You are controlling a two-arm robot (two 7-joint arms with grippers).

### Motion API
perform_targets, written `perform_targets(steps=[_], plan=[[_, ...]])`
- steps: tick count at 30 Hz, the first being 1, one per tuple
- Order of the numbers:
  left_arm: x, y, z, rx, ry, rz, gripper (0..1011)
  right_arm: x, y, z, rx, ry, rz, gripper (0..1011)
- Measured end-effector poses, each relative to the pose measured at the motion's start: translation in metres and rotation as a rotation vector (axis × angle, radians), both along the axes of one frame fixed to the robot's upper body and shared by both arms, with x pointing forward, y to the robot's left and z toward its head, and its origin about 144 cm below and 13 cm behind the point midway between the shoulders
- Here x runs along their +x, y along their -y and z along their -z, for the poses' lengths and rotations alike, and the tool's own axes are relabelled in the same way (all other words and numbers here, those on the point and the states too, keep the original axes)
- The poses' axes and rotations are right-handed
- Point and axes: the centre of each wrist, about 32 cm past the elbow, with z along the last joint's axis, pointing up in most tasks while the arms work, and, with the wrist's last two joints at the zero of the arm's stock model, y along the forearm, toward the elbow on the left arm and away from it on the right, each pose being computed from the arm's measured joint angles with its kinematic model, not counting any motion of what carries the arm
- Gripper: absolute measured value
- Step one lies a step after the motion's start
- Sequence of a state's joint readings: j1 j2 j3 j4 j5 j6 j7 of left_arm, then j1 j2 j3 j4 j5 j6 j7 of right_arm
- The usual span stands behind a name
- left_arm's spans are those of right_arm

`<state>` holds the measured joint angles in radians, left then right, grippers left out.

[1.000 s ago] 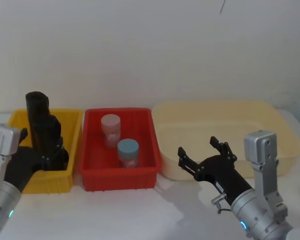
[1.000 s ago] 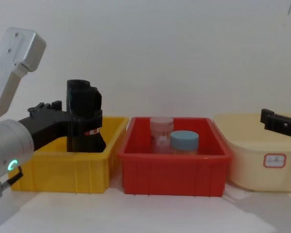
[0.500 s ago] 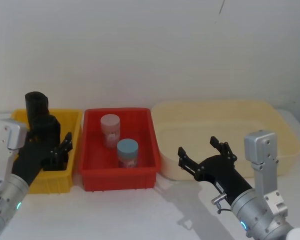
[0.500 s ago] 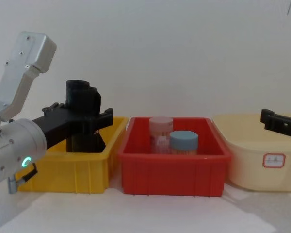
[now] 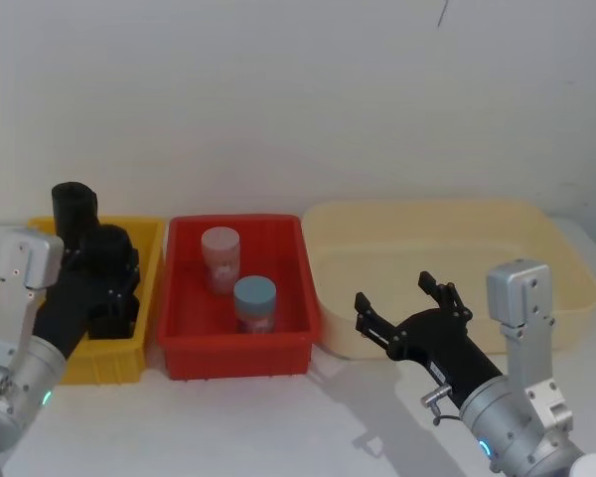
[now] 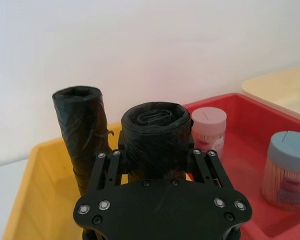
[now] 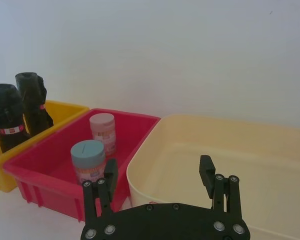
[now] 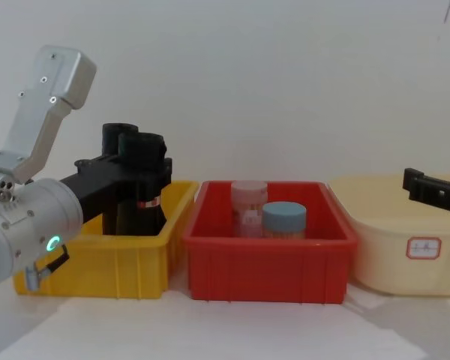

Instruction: Pick up the garbage bag with the one hand and transfer it to the other hand.

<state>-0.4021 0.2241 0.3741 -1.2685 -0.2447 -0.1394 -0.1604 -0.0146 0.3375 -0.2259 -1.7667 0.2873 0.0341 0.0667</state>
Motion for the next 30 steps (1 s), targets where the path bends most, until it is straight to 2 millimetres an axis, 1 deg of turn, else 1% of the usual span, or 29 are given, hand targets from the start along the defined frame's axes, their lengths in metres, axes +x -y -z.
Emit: perform_targets(steps=[1,2,8,12,19,30], plan=[[0.001,0.001,-0.001,0.002,0.006,-0.004,599,0.0,0.0,0.0,0.0,0.0,0.0,1001],[0.001,0.002,-0.001,0.003,0.008,-0.006,564,0.0,0.0,0.0,0.0,0.0,0.0,1001],[0.001,0.006,-0.007,0.016,0.033,-0.023,516,0.0,0.0,0.0,0.0,0.0,0.0,1001],[0.001,0.007,-0.017,0.032,0.051,-0.03,493,0.0,0.0,0.0,0.0,0.0,0.0,1001],[0.001,0.007,-0.039,0.056,0.092,-0.023,454,0.0,0.0,0.0,0.0,0.0,0.0,1001],[0.005,0.008,-0.069,0.071,0.139,0.079,407,0.0,0.0,0.0,0.0,0.0,0.0,1001]])
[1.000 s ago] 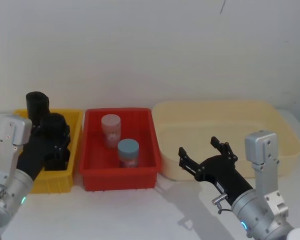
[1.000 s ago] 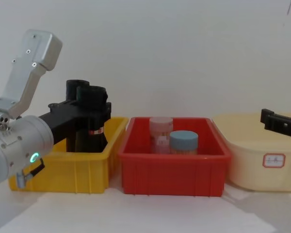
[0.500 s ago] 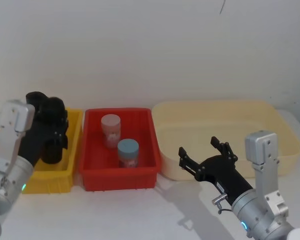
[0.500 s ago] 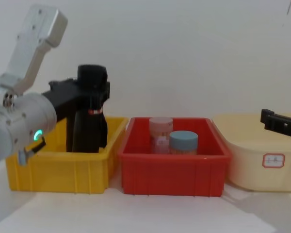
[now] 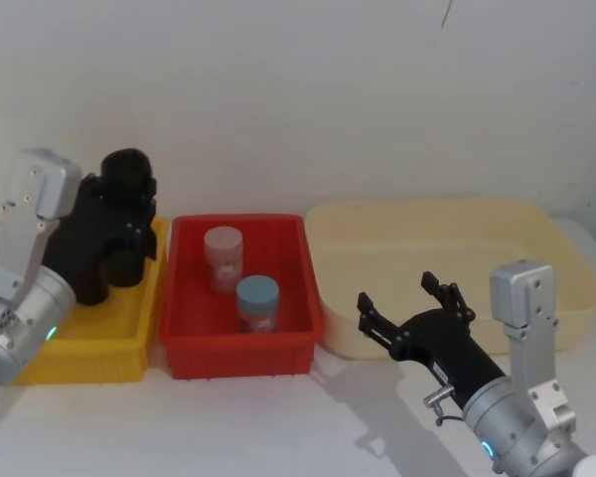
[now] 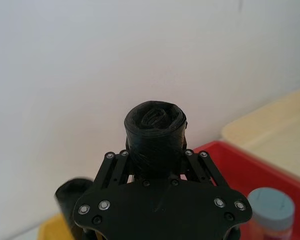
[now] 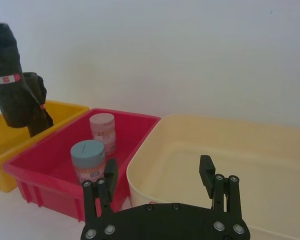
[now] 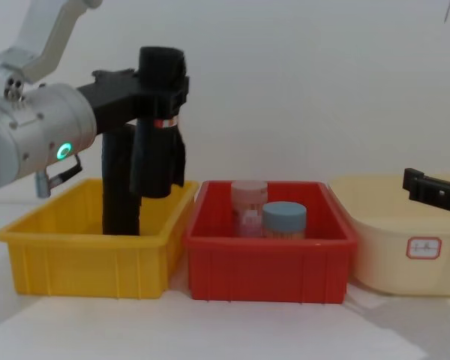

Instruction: Pick up the garbage bag with the one hand and transfer it to the other hand.

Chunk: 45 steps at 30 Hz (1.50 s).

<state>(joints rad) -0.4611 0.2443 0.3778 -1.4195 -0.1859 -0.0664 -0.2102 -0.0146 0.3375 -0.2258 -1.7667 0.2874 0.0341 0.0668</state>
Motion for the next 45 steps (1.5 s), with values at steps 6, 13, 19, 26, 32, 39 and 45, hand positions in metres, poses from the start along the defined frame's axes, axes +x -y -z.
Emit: perform_targets(steps=[6,13,19,26,32,39,45], plan=[[0.004,0.005,-0.013,0.005,0.017,0.08,403,0.0,0.0,0.0,0.0,0.0,0.0,1002],[0.012,0.014,-0.023,0.007,0.021,0.18,403,0.0,0.0,0.0,0.0,0.0,0.0,1001],[0.019,0.023,-0.026,0.003,0.018,0.26,403,0.0,0.0,0.0,0.0,0.0,0.0,1001],[0.032,0.04,-0.025,-0.012,0.002,0.384,403,0.0,0.0,0.0,0.0,0.0,0.0,1001],[0.041,0.055,-0.023,-0.031,-0.011,0.465,403,0.0,0.0,0.0,0.0,0.0,0.0,1001],[0.05,0.069,-0.017,-0.06,-0.029,0.534,403,0.0,0.0,0.0,0.0,0.0,0.0,1002],[0.055,0.075,-0.014,-0.08,-0.036,0.567,403,0.0,0.0,0.0,0.0,0.0,0.0,1002]])
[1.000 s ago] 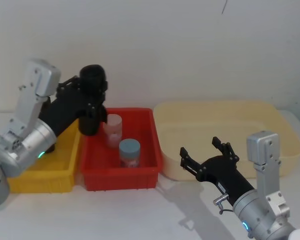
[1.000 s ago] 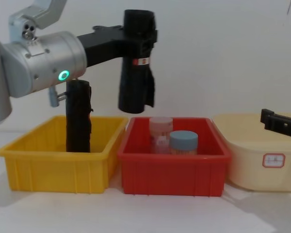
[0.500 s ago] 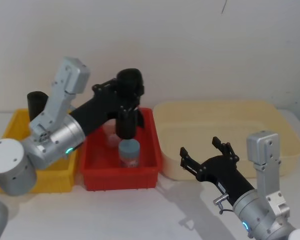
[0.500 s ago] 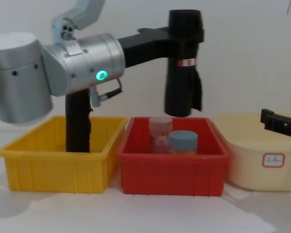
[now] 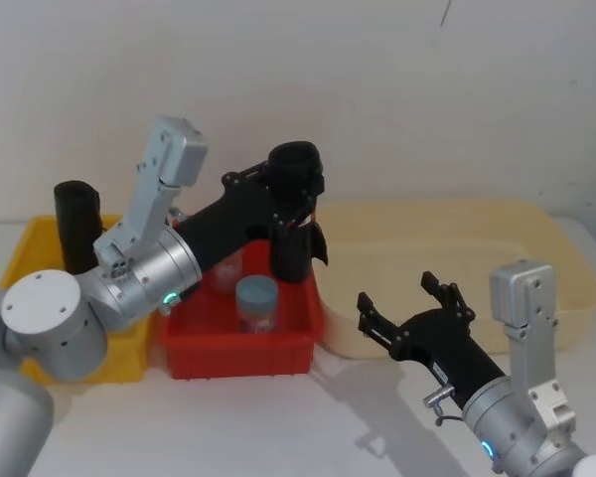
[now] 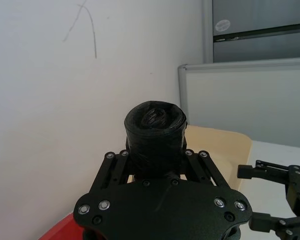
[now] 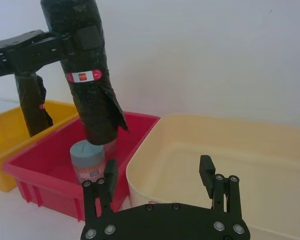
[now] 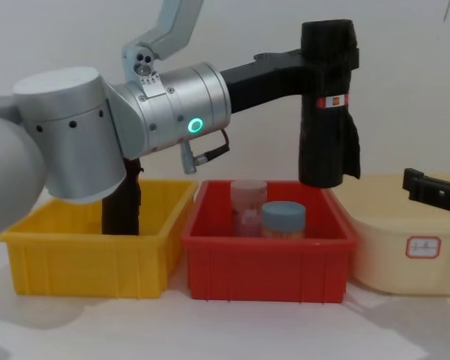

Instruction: Pick up the garbage bag with the one hand and transfer it to the other hand.

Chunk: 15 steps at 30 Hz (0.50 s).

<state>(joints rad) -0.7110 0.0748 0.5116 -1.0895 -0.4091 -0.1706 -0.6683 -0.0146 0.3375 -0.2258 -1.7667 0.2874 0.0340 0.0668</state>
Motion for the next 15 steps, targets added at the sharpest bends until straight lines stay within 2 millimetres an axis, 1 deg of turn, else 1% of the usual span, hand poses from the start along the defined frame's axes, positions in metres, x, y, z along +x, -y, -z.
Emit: perform_targets(steps=[15], plan=[[0.0048,0.0086,0.0046,-0.021,-0.018,0.038,403,0.0,0.0,0.0,0.0,0.0,0.0,1001]])
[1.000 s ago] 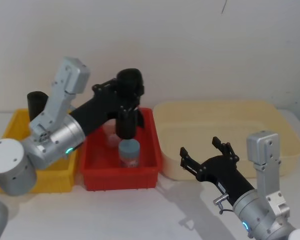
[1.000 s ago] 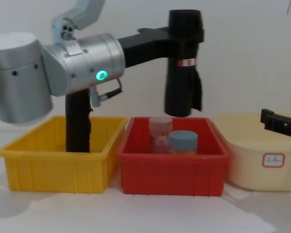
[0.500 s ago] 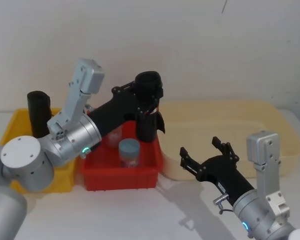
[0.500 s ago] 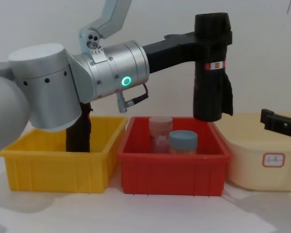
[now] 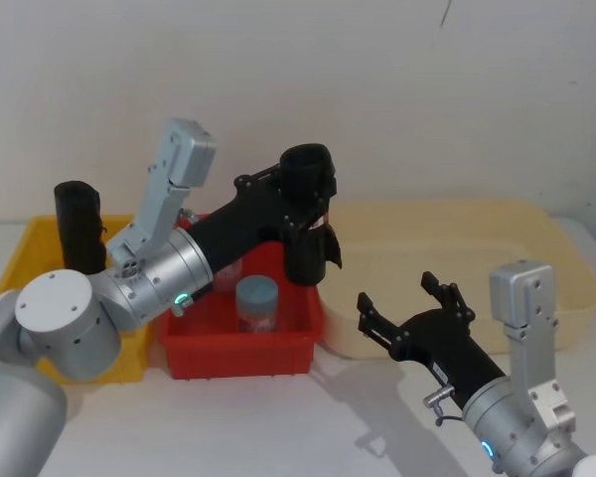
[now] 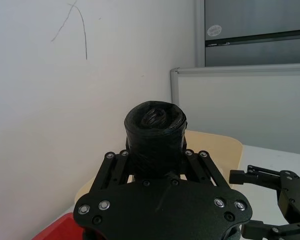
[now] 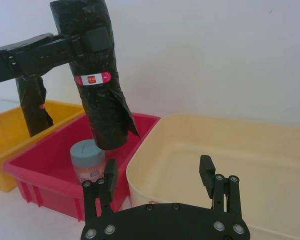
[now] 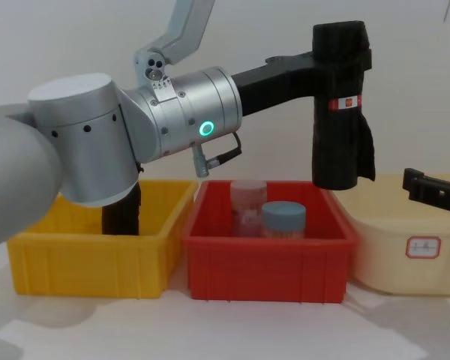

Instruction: Pick up the garbage bag with the one hand and transfer it to the other hand.

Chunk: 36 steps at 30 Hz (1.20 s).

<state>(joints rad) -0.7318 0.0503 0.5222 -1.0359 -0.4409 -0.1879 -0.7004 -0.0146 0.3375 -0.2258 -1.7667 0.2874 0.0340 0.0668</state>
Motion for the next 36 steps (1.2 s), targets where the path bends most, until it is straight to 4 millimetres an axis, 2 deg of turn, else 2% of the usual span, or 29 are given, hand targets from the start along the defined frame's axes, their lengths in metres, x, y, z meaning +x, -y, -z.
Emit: perform_targets(steps=[18,36], plan=[[0.001,0.003,0.001,-0.006,-0.006,0.012,403,0.004,-0.006,-0.001,-0.007,0.032,-0.024,1001],[0.002,0.003,0.001,-0.008,-0.006,0.015,403,0.023,-0.024,0.009,-0.056,0.058,-0.109,1001]])
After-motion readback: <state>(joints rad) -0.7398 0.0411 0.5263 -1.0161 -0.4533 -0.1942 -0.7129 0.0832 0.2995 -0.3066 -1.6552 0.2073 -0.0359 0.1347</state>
